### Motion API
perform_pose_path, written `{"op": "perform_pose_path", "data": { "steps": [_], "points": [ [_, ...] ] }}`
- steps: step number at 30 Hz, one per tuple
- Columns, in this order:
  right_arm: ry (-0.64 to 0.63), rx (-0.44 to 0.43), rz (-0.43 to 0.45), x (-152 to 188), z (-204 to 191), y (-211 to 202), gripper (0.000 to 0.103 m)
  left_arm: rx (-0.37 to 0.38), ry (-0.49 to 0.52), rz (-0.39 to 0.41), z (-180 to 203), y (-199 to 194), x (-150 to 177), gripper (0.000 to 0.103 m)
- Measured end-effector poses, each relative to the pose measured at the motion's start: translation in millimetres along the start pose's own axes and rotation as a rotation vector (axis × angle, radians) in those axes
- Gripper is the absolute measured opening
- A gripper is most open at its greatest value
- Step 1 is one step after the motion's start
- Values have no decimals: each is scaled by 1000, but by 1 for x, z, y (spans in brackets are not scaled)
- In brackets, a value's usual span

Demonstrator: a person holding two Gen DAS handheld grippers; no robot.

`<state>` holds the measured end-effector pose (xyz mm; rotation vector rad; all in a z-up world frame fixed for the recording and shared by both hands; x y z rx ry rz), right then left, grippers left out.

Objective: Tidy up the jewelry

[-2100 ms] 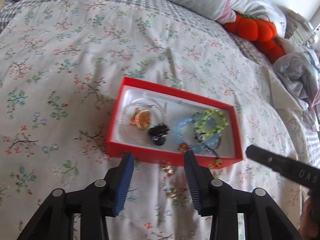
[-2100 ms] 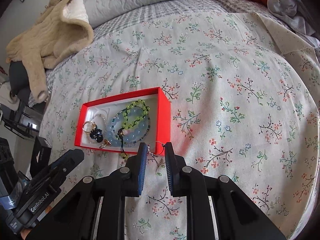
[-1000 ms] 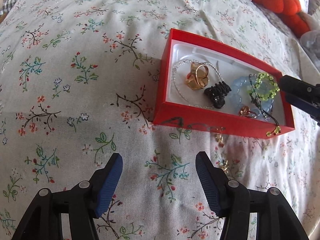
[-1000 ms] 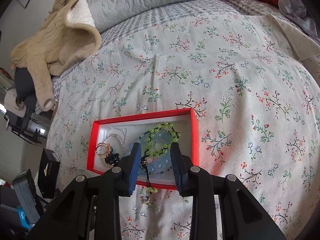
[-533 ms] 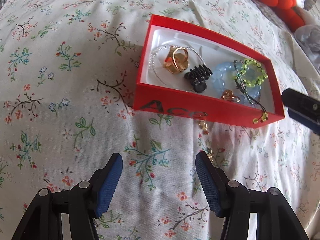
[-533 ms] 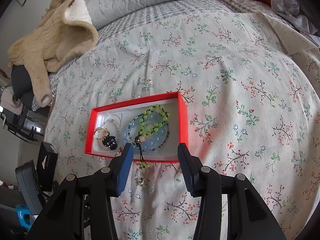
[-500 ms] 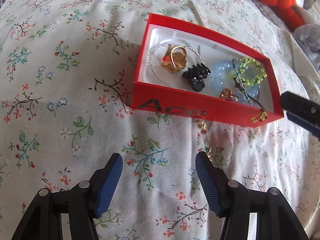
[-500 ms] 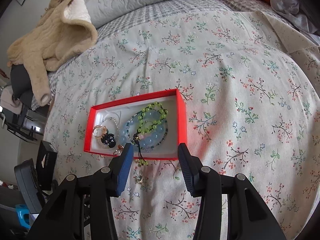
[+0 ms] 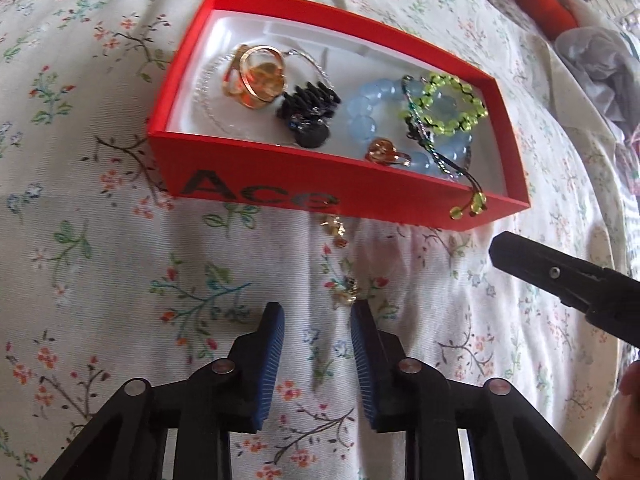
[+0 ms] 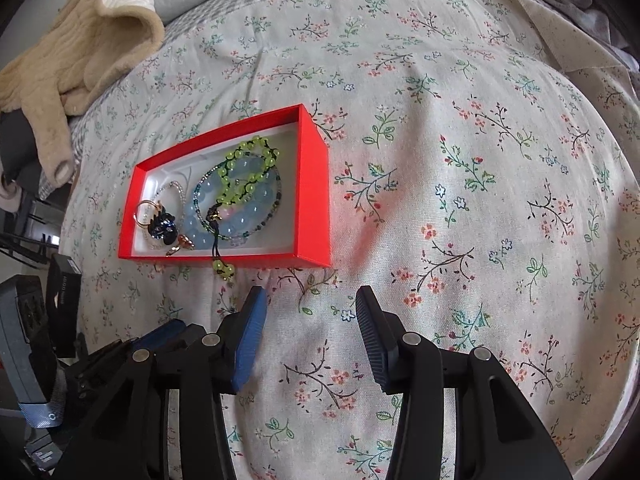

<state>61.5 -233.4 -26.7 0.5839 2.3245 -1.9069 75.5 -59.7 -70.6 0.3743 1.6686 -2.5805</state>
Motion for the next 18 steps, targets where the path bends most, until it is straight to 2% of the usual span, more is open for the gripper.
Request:
{"op": "perform_pose_path", "data": {
  "steps": [7,12,14,15,18],
  "points": [
    [-6,13,-16,-1,3,5,49,9,14,-16,14,15,-3,18],
    [0,12,-18,-1,5,5,49,-14,30,-22,25,28,-7,15],
    [3,10,-20,-1,5,5,49,-28,38,-19,26,30,-8,11],
    [3,9,-20,-1,6,5,49,-40,45,-17,27,31,-8,6],
    [6,10,-20,-1,7,5,49,-65,68,-11,32,31,-6,4]
  ]
}}
Point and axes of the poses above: each gripper's, at about its wrist camera, not at the fingertips, and y roughly the way its jaws point, z to its right, x to its underside, the point moved 5 cm from there along y, roughly the way its jaws point, and after that the axes turned 4 degrees about -y, right-handed, at the moved point
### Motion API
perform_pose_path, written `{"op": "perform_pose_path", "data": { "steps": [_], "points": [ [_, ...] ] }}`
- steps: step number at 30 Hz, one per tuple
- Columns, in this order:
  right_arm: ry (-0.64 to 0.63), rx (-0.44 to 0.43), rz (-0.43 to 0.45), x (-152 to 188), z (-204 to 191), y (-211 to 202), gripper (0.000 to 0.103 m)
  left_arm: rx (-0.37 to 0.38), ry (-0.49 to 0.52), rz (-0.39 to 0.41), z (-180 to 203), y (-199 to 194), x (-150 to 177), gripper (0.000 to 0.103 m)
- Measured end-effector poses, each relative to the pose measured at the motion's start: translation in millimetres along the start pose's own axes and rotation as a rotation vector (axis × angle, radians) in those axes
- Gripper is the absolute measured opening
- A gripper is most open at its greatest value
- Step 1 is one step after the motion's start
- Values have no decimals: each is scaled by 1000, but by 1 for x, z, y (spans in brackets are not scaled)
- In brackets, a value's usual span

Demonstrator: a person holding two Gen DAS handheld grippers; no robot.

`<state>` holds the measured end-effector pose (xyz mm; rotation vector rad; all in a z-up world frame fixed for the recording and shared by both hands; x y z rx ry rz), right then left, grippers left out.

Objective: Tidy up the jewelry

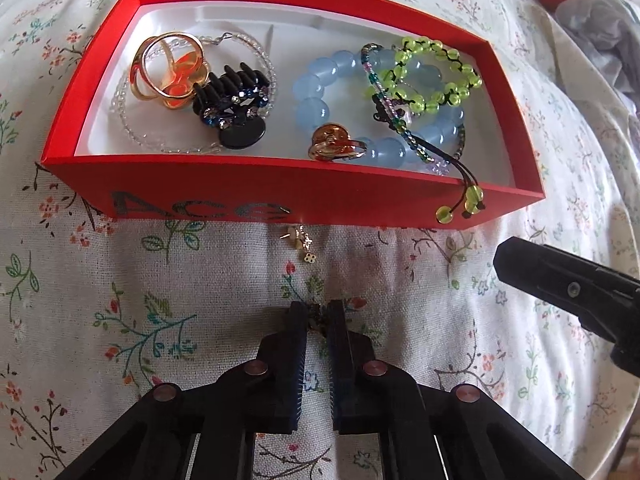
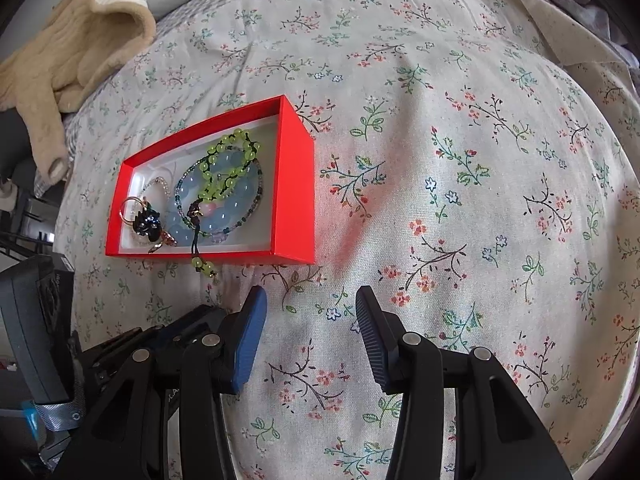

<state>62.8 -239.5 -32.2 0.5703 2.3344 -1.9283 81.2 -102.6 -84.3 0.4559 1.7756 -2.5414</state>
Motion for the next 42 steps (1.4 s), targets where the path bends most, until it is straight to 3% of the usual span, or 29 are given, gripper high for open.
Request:
{"op": "perform_pose_path", "data": {
  "steps": [11,26,28,30,42],
  "points": [
    [4,1,5,2,-3,-4,49,11,-22,49,-6,-19,-9,4],
    [-44,-37,3,5,-58,16,49,-25,-137,120,-85,-54,-12,4],
    [-45,-47,6,4,-65,21,46,-24,-146,121,-91,-55,-13,4],
    [-48,-49,6,4,-72,27,35,-21,-155,120,-96,-55,-13,4],
    [-55,31,23,-3,-88,64,19,-4,-185,108,-116,-56,-4,4]
  ]
}}
Point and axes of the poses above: each gripper's, at about its wrist camera, not at the fingertips, and y roughly the way its jaws point, z to its right, x to its underside, the point moved 5 cm from there along y, roughly the way its jaws point, and after that the axes turned 4 degrees about -y, right-handed, at the moved point
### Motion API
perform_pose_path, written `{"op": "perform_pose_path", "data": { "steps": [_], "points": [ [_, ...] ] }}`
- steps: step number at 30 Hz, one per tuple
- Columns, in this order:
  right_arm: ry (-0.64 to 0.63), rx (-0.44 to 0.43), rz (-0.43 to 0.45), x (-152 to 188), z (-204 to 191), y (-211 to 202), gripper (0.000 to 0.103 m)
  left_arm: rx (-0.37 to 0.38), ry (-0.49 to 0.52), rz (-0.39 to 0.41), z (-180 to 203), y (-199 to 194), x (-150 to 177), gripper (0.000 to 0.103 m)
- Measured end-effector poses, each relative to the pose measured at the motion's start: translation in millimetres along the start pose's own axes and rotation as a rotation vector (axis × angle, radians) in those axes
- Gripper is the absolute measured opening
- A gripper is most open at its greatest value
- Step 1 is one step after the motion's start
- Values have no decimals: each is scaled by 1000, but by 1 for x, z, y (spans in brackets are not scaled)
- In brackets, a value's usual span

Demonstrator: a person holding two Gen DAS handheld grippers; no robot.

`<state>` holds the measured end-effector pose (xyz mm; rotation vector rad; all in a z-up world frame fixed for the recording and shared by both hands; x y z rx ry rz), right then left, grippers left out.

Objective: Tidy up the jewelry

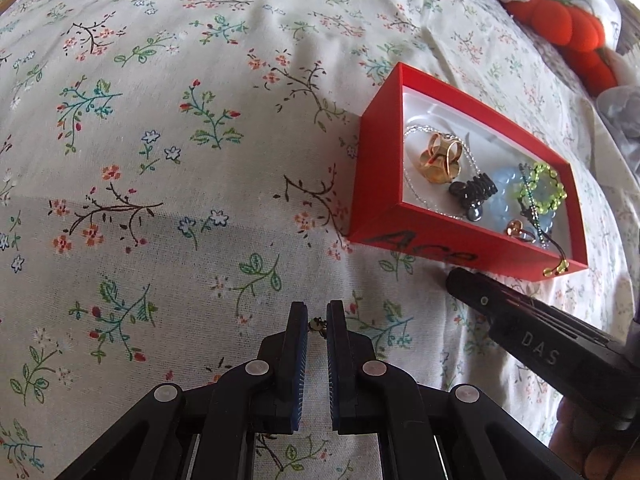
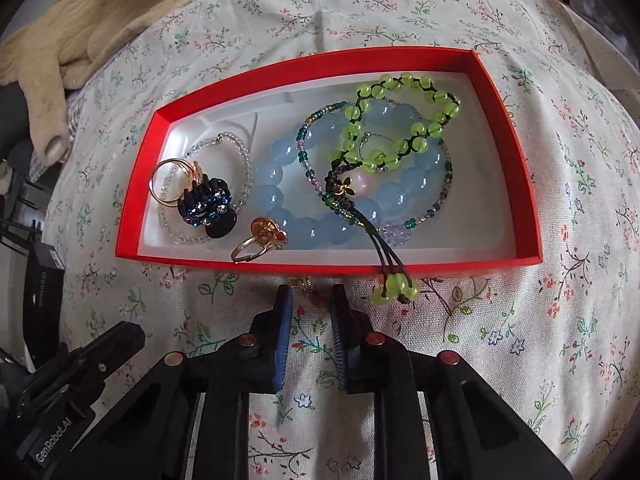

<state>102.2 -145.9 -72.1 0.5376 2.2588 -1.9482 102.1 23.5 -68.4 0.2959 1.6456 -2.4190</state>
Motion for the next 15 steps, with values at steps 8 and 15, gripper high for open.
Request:
{"op": "perform_pose_path", "data": {
  "steps": [8,15],
  "points": [
    [-71,58,15,-2,-8,4,6,15,-13,-1,0,0,-4,4],
    [-41,-14,-13,2,-3,-4,3,33,-40,13,-2,-2,-8,4]
  ]
}}
Point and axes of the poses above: each gripper's, at about its wrist camera, not at the fingertips, and y roughly the way its jaws point, z to its right, x to its underside, the point moved 5 cm from there along y, roughly the way its jaws point, and after that the axes turned 4 degrees about -y, right-handed, at the moved point
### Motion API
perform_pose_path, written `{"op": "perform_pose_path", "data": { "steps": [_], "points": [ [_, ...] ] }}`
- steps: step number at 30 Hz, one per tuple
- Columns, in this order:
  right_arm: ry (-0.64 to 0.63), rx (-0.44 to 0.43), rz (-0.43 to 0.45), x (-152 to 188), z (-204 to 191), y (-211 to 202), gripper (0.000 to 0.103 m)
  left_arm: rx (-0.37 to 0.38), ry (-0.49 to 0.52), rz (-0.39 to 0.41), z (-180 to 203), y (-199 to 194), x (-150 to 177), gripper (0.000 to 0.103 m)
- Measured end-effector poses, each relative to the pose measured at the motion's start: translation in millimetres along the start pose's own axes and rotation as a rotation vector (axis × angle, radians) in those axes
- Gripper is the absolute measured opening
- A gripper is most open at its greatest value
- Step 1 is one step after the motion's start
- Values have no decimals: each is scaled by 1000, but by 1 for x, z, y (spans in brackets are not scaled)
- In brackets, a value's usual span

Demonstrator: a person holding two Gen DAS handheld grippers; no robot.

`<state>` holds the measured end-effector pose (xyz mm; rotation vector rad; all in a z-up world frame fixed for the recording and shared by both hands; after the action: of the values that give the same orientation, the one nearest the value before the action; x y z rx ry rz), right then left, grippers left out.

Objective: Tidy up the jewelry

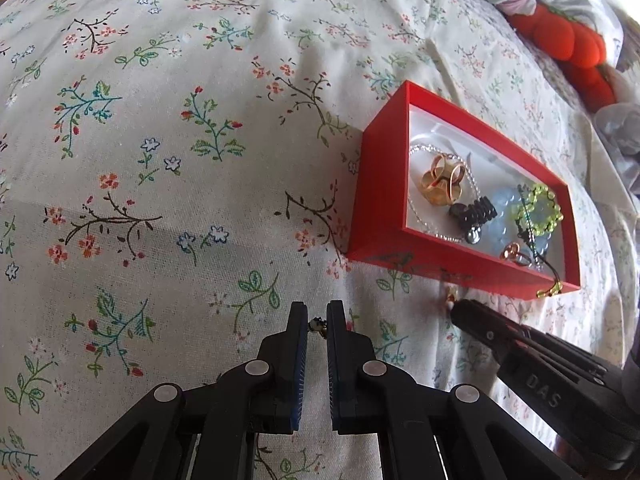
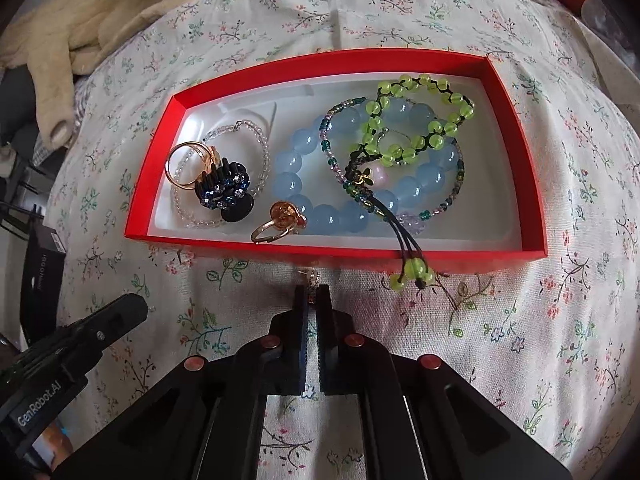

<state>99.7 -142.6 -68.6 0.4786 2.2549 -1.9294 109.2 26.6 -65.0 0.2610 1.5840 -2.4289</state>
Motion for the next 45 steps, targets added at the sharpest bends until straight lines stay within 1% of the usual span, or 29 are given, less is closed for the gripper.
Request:
{"op": "perform_pose_path", "data": {
  "steps": [8,13,18,21,24,27,30,40,41,43,45],
  "points": [
    [31,-70,21,5,7,-24,3,28,-29,32,-1,-9,-6,4],
    [42,-110,41,7,8,-39,3,66,-30,68,6,-18,-9,4],
    [44,-151,92,-1,8,-61,3,126,-22,117,17,-27,-16,4],
    [52,-170,131,-7,10,-72,3,161,-1,144,28,-28,-21,4],
    [66,-180,160,-12,14,-81,3,175,24,161,38,-27,-25,4],
    [78,-180,178,-16,18,-86,3,176,41,166,46,-21,-28,4],
    [81,-175,187,-20,23,-89,3,156,49,160,50,-15,-29,4],
    [77,-157,172,-26,29,-80,3,140,56,154,53,-6,-32,5],
    [77,-157,170,-26,29,-79,3,136,55,155,52,-6,-33,7],
    [77,-156,168,-27,30,-78,3,128,55,158,51,-7,-33,15],
    [78,-156,169,-27,30,-77,3,124,59,162,52,-10,-32,18]
  ]
}}
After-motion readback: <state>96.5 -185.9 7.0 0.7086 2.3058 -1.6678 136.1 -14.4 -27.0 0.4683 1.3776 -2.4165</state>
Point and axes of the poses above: each gripper's, at about its wrist camera, not at the fingertips, and y roughly the way its jaws point, z to its right, x to its underside, the point moved 5 cm from there along y, roughly the way its jaws point, and after that the axes turned 4 degrees about -y, right-handed, at the moved point
